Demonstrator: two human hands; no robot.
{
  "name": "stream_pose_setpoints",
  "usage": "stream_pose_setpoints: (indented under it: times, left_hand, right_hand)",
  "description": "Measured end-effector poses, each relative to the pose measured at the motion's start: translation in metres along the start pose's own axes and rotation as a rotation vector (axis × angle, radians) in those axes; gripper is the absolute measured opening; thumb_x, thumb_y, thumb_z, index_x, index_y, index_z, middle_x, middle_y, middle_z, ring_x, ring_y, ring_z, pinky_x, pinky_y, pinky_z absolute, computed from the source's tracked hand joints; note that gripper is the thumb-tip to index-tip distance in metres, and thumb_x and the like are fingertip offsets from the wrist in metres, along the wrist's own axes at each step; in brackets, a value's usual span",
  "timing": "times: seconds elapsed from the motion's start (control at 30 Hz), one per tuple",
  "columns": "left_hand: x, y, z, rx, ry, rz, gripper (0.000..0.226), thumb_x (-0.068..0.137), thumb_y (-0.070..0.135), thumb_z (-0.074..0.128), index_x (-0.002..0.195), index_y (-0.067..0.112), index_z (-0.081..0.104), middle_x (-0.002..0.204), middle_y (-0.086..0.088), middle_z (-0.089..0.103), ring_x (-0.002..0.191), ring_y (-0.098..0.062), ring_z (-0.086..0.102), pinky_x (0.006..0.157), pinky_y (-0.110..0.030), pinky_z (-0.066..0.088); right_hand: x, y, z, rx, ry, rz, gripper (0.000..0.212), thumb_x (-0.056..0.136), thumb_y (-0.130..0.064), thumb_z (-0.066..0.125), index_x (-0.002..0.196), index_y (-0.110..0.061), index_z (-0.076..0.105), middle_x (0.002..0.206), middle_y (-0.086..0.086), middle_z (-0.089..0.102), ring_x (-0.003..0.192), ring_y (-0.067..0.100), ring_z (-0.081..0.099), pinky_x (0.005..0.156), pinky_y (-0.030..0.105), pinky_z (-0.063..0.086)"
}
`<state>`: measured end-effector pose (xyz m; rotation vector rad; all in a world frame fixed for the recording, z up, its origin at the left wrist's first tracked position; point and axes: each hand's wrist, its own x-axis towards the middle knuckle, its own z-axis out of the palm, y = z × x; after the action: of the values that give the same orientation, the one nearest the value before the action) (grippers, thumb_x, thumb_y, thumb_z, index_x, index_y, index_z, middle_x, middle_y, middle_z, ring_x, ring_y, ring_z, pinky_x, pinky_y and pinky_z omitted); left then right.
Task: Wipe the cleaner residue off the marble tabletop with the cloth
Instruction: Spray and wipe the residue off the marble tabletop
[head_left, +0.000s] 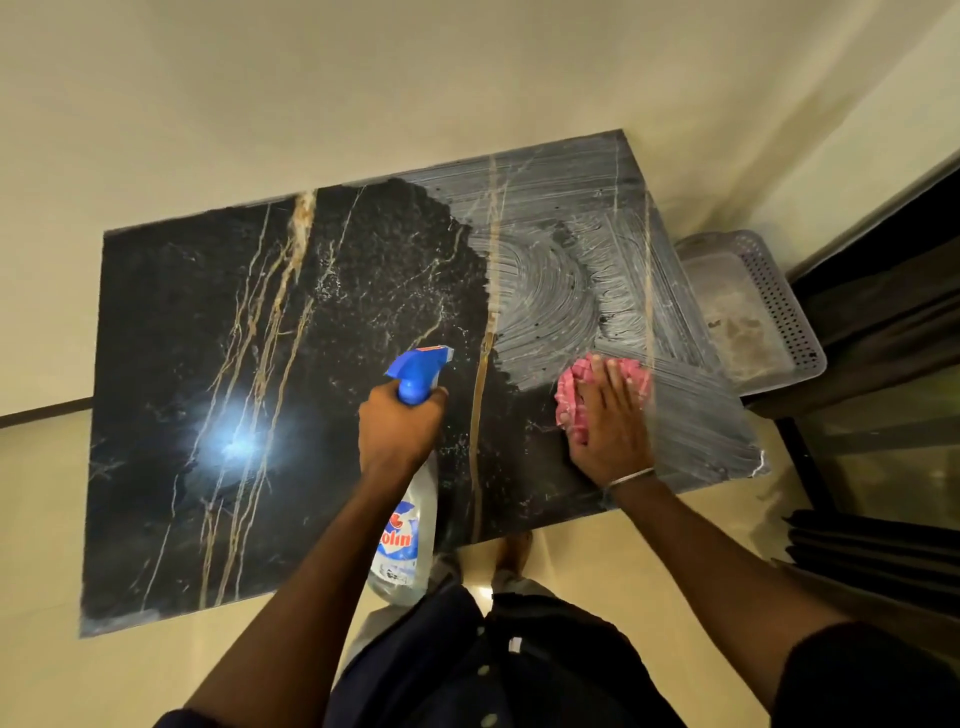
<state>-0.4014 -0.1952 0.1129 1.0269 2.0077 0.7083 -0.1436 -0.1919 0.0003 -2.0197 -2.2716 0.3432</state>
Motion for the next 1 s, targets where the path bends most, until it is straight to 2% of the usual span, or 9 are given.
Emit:
stream_pose_setpoints:
  times: [0.1,0.17,0.27,0.4,0.57,0.7,0.8,0.9,1.0]
  left_hand:
    - [0.008,0.0,-0.005,0.005,0.034,-0.002,0.021,0.082,0.03,0.07,0.072,0.014,0.06,0.059,0.001,0.056,0.051,-0.01,0.051,0.052,-0.024,0.041]
    - [0.015,0.0,-0.009,-0.014,0.021,-0.003,0.02,0.082,0.029,0.07,0.073,0.013,0.061,0.06,-0.001,0.057,0.053,-0.011,0.053,0.053,-0.025,0.043]
    - [0.026,0.001,-0.015,-0.023,0.029,-0.005,0.023,0.08,0.029,0.07,0.069,0.011,0.06,0.058,-0.003,0.057,0.052,-0.014,0.052,0.056,-0.029,0.046]
    - [0.04,0.003,-0.022,-0.014,-0.001,0.014,0.022,0.079,0.028,0.07,0.067,0.015,0.058,0.059,-0.003,0.058,0.053,-0.017,0.055,0.058,-0.033,0.05]
    - [0.055,0.004,-0.023,-0.014,-0.068,0.041,0.013,0.083,0.027,0.07,0.078,0.021,0.06,0.07,-0.003,0.064,0.065,-0.017,0.062,0.069,-0.036,0.056]
    - [0.065,0.004,-0.025,-0.004,-0.07,0.059,0.012,0.083,0.028,0.07,0.082,0.02,0.061,0.068,0.001,0.063,0.063,-0.014,0.061,0.065,-0.031,0.053]
    - [0.071,0.004,-0.029,0.004,-0.065,0.055,0.013,0.083,0.029,0.07,0.084,0.019,0.062,0.067,0.002,0.062,0.062,-0.013,0.061,0.063,-0.03,0.051]
    - [0.075,0.001,-0.033,0.011,-0.068,0.041,0.013,0.082,0.03,0.07,0.084,0.019,0.062,0.068,0.001,0.063,0.064,-0.016,0.063,0.068,-0.035,0.056]
    - [0.078,-0.002,-0.034,0.019,-0.066,0.024,0.021,0.08,0.033,0.069,0.089,0.014,0.066,0.071,-0.001,0.065,0.066,-0.017,0.064,0.071,-0.038,0.058]
  right_hand:
    - [0.001,-0.042,0.015,0.096,0.004,0.065,0.073,0.087,-0.029,0.036,0.152,-0.004,0.014,0.158,0.021,0.016,0.148,0.035,0.007,0.119,0.052,0.015]
    - [0.002,-0.081,0.024,0.102,-0.042,-0.056,0.072,0.088,-0.027,0.031,0.152,-0.004,0.01,0.159,0.02,0.014,0.148,0.034,0.003,0.118,0.053,0.016]
    - [0.005,-0.127,0.036,0.08,-0.115,-0.306,0.076,0.086,-0.03,0.045,0.152,-0.008,0.015,0.16,0.015,0.014,0.149,0.032,0.003,0.117,0.052,0.016]
    - [0.016,-0.116,0.039,-0.029,-0.126,-0.544,0.072,0.088,-0.035,0.042,0.153,-0.013,0.02,0.16,0.014,0.014,0.149,0.033,0.006,0.12,0.05,0.01]
    - [0.032,-0.052,0.019,0.011,-0.052,-0.212,0.072,0.084,-0.025,0.047,0.152,-0.015,0.025,0.158,0.014,0.022,0.147,0.033,0.013,0.116,0.055,0.022]
    - [0.048,-0.027,0.007,0.031,0.005,0.091,0.072,0.076,-0.021,0.043,0.147,-0.009,0.035,0.154,0.019,0.029,0.144,0.037,0.021,0.119,0.053,0.015]
    - [0.057,-0.049,0.014,0.045,0.047,0.27,0.073,0.076,-0.025,0.042,0.146,-0.009,0.034,0.155,0.021,0.024,0.144,0.04,0.016,0.119,0.053,0.012]
    - [0.062,-0.086,0.021,0.036,0.022,0.165,0.073,0.078,-0.029,0.032,0.149,-0.012,0.03,0.158,0.018,0.019,0.147,0.038,0.009,0.12,0.05,0.006]
    - [0.065,-0.126,0.029,0.04,-0.014,-0.053,0.067,0.084,-0.026,0.036,0.15,-0.014,0.028,0.158,0.014,0.021,0.148,0.034,0.01,0.12,0.05,0.012]
